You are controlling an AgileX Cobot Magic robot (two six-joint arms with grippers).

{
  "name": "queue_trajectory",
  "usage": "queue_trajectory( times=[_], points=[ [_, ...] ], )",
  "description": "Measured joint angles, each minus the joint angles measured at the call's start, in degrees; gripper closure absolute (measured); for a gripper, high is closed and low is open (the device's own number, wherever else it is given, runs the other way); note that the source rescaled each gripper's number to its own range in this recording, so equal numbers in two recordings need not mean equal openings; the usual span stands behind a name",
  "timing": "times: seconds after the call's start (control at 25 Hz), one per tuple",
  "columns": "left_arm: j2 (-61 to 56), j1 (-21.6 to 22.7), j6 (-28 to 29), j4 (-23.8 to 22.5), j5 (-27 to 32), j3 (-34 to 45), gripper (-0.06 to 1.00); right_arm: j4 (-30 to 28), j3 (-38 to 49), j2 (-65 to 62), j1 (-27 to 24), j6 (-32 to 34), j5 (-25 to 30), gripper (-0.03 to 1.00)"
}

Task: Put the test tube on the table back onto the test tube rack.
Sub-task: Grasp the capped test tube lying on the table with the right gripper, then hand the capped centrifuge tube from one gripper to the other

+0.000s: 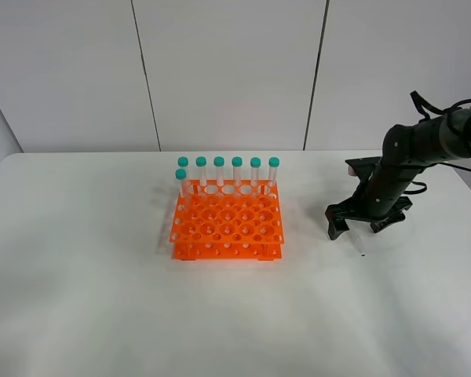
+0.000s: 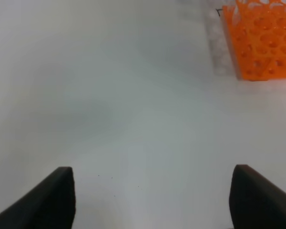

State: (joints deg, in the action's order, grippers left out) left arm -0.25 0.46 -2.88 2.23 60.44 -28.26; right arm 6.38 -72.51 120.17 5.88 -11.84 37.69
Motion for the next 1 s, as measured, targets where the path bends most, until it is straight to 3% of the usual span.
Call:
queue_trajectory(
  times=[0.28, 0.36, 0.52, 0.68, 0.72, 1.0],
  points=[
    [0.0, 0.0, 0.0, 0.0, 0.0, 0.0, -0.06, -0.4, 0.0, 0.7, 0.0, -0.7, -0.4, -0.03],
    [0.0, 0.0, 0.0, 0.0, 0.0, 0.0, -0.06, -0.4, 0.0, 0.7, 0.0, -0.7, -0.5, 0.03],
    [0.0, 0.0, 0.0, 0.0, 0.0, 0.0, -0.06, -0.4, 0.0, 0.7, 0.0, -0.7, -0.2, 0.36],
    [0.0, 0.0, 0.0, 0.0, 0.0, 0.0, -0.06, -0.4, 0.0, 0.7, 0.0, -0.7, 0.3, 0.9],
    [0.0, 0.0, 0.0, 0.0, 0.0, 0.0, -0.06, -0.4, 0.0, 0.7, 0.0, -0.7, 0.4, 0.97],
    [0.0, 0.0, 0.0, 0.0, 0.0, 0.0, -0.06, -0.4, 0.0, -3.2, 0.0, -1.7, 0.3, 0.95]
  ],
)
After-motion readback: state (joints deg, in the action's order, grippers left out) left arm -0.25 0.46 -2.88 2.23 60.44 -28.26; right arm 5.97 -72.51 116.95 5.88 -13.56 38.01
